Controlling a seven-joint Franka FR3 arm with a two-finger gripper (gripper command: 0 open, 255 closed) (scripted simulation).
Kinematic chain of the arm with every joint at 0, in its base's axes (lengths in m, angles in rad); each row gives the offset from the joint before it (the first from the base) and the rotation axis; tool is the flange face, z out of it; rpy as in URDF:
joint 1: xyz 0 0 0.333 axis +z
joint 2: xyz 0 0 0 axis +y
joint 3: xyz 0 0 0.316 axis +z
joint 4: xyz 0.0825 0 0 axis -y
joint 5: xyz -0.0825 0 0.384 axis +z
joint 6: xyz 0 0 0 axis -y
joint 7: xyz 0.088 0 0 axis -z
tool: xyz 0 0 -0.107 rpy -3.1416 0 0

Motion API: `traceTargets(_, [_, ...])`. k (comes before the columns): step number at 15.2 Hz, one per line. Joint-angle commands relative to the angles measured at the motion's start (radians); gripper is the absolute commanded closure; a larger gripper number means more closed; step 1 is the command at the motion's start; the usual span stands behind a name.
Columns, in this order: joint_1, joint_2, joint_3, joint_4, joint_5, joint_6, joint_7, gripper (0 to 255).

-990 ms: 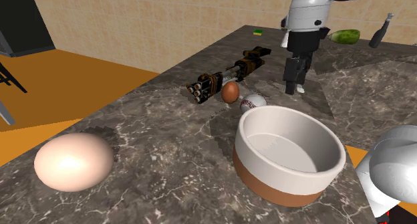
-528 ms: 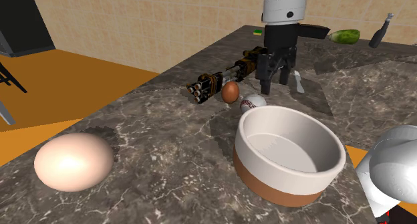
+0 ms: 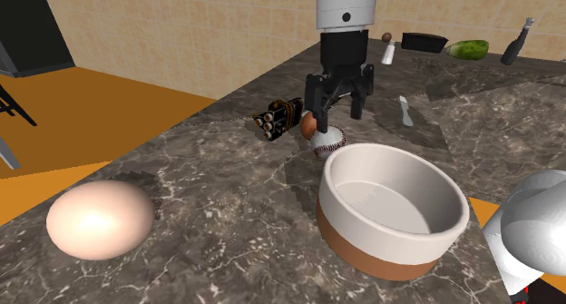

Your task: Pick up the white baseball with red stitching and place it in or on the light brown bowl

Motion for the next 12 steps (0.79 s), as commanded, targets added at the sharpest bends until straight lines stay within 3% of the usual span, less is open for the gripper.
traceTargets(1, [0.002, -0.006, 0.004, -0.027, 0.005, 0.021, 0.004, 0])
traceTargets(5, [0.008, -0.027, 0.008, -0.104, 0.015, 0.078, -0.004, 0])
traceTargets(12, [0.004, -0.028, 0.012, -0.104, 0.016, 0.078, -0.005, 0])
